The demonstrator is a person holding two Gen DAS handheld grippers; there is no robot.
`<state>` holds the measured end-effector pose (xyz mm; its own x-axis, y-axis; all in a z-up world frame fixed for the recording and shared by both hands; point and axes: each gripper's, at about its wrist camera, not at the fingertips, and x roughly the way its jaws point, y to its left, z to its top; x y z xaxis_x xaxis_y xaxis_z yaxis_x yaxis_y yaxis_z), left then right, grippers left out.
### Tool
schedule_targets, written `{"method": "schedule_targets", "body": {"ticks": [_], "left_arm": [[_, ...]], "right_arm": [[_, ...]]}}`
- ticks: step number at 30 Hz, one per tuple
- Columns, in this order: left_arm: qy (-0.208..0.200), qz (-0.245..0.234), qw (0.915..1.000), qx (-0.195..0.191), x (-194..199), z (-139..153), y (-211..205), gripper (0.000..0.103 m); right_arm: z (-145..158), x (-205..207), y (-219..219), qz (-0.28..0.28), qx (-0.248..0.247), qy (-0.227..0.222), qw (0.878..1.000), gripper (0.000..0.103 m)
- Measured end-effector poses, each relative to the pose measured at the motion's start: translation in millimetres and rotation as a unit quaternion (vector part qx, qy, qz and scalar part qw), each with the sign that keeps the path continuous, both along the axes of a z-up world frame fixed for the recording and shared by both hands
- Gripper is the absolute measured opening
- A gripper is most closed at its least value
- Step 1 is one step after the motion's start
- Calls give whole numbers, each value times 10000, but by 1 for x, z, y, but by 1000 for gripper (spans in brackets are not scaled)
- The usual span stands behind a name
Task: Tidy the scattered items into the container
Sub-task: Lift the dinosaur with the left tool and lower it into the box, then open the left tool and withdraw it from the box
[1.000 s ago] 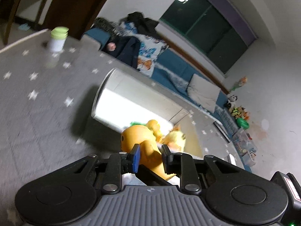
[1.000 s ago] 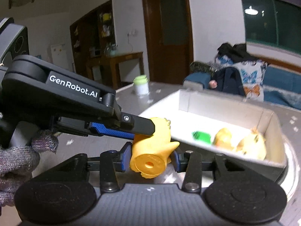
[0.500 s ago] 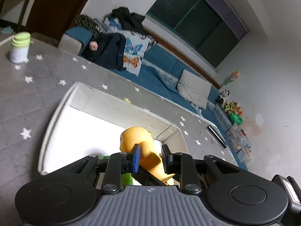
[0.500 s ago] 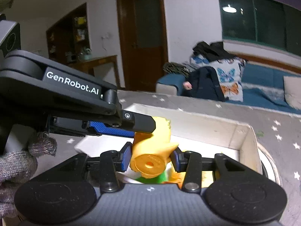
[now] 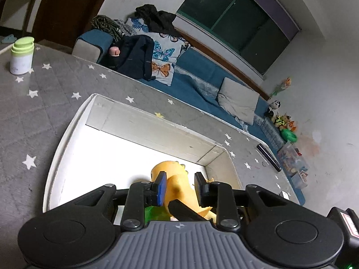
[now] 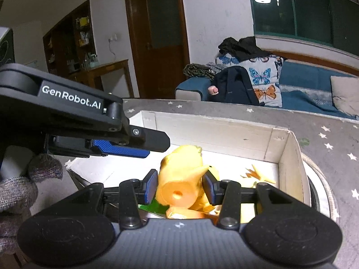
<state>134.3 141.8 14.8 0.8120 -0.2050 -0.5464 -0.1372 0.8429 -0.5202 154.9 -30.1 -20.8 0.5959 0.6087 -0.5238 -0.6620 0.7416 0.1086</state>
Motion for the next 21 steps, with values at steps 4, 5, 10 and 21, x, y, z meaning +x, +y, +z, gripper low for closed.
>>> {"method": "schedule_targets", "body": {"ticks": [4, 5, 10, 21], "left_arm": [[-56, 11, 9999, 135, -11, 6, -6, 30], [-73, 6, 9998, 185, -15, 8, -8, 30], [-126, -18, 9991, 402, -30, 13, -18, 30], [-181, 42, 9958, 895, -74, 19, -43, 31]], "right_arm": [[6, -6, -3, -7, 27, -51, 10000, 52], [7, -8, -4, -10, 32, -74, 10000, 52], [15, -21, -11, -43, 78, -203, 9998, 64], [21, -58, -35, -206, 308, -332, 9988, 98]]}}
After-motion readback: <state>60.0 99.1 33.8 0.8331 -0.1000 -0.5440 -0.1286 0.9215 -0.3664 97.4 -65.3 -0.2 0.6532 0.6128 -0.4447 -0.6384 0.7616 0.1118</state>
